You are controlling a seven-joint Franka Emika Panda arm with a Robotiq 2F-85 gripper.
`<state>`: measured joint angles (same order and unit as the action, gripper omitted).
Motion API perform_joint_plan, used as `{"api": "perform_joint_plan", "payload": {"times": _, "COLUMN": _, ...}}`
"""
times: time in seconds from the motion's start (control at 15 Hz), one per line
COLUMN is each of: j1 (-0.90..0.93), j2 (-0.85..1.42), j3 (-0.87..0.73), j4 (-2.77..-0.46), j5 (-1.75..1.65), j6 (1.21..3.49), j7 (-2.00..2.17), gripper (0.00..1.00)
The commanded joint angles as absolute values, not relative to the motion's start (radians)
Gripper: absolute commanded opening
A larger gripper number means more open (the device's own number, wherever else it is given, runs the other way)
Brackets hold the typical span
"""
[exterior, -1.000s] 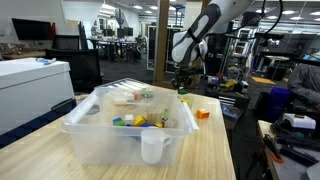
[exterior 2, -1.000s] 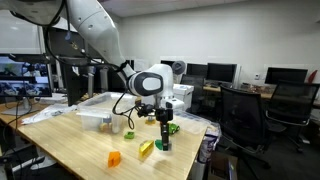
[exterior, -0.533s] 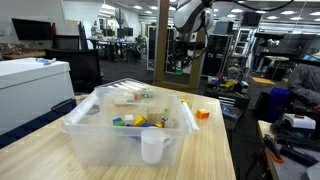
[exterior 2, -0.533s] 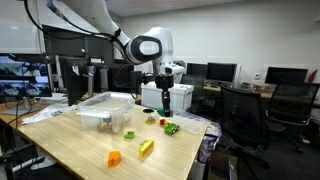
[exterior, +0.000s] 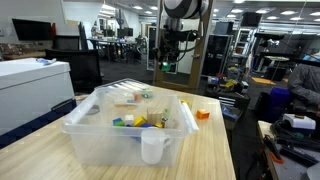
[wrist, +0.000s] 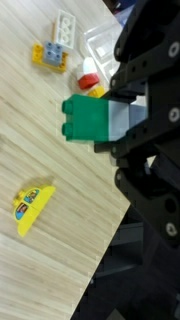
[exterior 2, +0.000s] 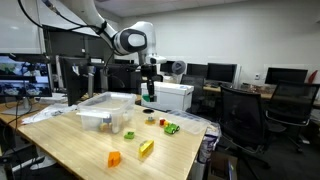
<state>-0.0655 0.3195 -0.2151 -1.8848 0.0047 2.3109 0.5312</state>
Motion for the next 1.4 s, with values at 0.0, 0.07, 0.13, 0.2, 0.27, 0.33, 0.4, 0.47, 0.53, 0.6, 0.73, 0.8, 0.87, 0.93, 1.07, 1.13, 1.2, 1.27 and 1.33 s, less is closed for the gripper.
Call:
{"api": "perform_joint_plan", "payload": {"times": 0.0, "j1": 0.01, "j2": 0.277, "j3": -0.182, "j4": -1.973, "j5": -0.075, "j6": 2.323, "j7": 0.565, "gripper": 0.11}}
{"api": "perform_joint_plan", "payload": {"times": 0.07, "j1": 0.034, "j2": 0.273, "j3": -0.17, "j4": -1.993, "j5": -0.096, "j6": 2.329, "j7": 0.57, "gripper": 0.11}}
{"api": "perform_joint_plan", "payload": {"times": 0.13, "j1": 0.061, "j2": 0.27, "j3": -0.157, "j4": -2.013, "j5": -0.123, "j6": 2.334, "j7": 0.577, "gripper": 0.11}}
{"api": "perform_joint_plan", "payload": {"times": 0.2, "j1": 0.081, "j2": 0.265, "j3": -0.147, "j4": -2.028, "j5": -0.144, "j6": 2.339, "j7": 0.582, "gripper": 0.11}}
{"api": "perform_joint_plan", "payload": {"times": 0.27, "j1": 0.1, "j2": 0.259, "j3": -0.136, "j4": -2.042, "j5": -0.165, "j6": 2.342, "j7": 0.588, "gripper": 0.11}}
{"api": "perform_joint_plan", "payload": {"times": 0.33, "j1": 0.111, "j2": 0.252, "j3": -0.128, "j4": -2.054, "j5": -0.179, "j6": 2.347, "j7": 0.586, "gripper": 0.11}}
{"api": "perform_joint_plan", "payload": {"times": 0.4, "j1": 0.122, "j2": 0.247, "j3": -0.12, "j4": -2.063, "j5": -0.193, "j6": 2.353, "j7": 0.589, "gripper": 0.11}}
{"api": "perform_joint_plan", "payload": {"times": 0.47, "j1": 0.129, "j2": 0.242, "j3": -0.114, "j4": -2.07, "j5": -0.2, "j6": 2.355, "j7": 0.585, "gripper": 0.11}}
{"api": "perform_joint_plan", "payload": {"times": 0.53, "j1": 0.132, "j2": 0.237, "j3": -0.109, "j4": -2.075, "j5": -0.205, "j6": 2.356, "j7": 0.581, "gripper": 0.11}}
{"api": "perform_joint_plan", "payload": {"times": 0.6, "j1": 0.134, "j2": 0.232, "j3": -0.103, "j4": -2.079, "j5": -0.208, "j6": 2.356, "j7": 0.58, "gripper": 0.11}}
{"api": "perform_joint_plan", "payload": {"times": 0.73, "j1": 0.136, "j2": 0.218, "j3": -0.093, "j4": -2.092, "j5": -0.216, "j6": 2.363, "j7": 0.575, "gripper": 0.11}}
{"api": "perform_joint_plan", "payload": {"times": 0.8, "j1": 0.137, "j2": 0.212, "j3": -0.089, "j4": -2.098, "j5": -0.225, "j6": 2.366, "j7": 0.577, "gripper": 0.11}}
{"api": "perform_joint_plan", "payload": {"times": 0.87, "j1": 0.142, "j2": 0.204, "j3": -0.086, "j4": -2.111, "j5": -0.243, "j6": 2.373, "j7": 0.583, "gripper": 0.11}}
{"api": "perform_joint_plan", "payload": {"times": 0.93, "j1": 0.15, "j2": 0.196, "j3": -0.081, "j4": -2.132, "j5": -0.271, "j6": 2.383, "j7": 0.589, "gripper": 0.11}}
{"api": "perform_joint_plan", "payload": {"times": 1.07, "j1": 0.163, "j2": 0.18, "j3": -0.069, "j4": -2.176, "j5": -0.32, "j6": 2.406, "j7": 0.594, "gripper": 0.11}}
{"api": "perform_joint_plan", "payload": {"times": 1.13, "j1": 0.172, "j2": 0.173, "j3": -0.064, "j4": -2.205, "j5": -0.352, "j6": 2.419, "j7": 0.597, "gripper": 0.11}}
{"api": "perform_joint_plan", "payload": {"times": 1.2, "j1": 0.178, "j2": 0.169, "j3": -0.059, "j4": -2.225, "j5": -0.378, "j6": 2.427, "j7": 0.599, "gripper": 0.11}}
{"api": "perform_joint_plan", "payload": {"times": 1.27, "j1": 0.181, "j2": 0.165, "j3": -0.053, "j4": -2.244, "j5": -0.396, "j6": 2.435, "j7": 0.599, "gripper": 0.11}}
{"api": "perform_joint_plan", "payload": {"times": 1.33, "j1": 0.185, "j2": 0.163, "j3": -0.049, "j4": -2.258, "j5": -0.413, "j6": 2.442, "j7": 0.603, "gripper": 0.11}}
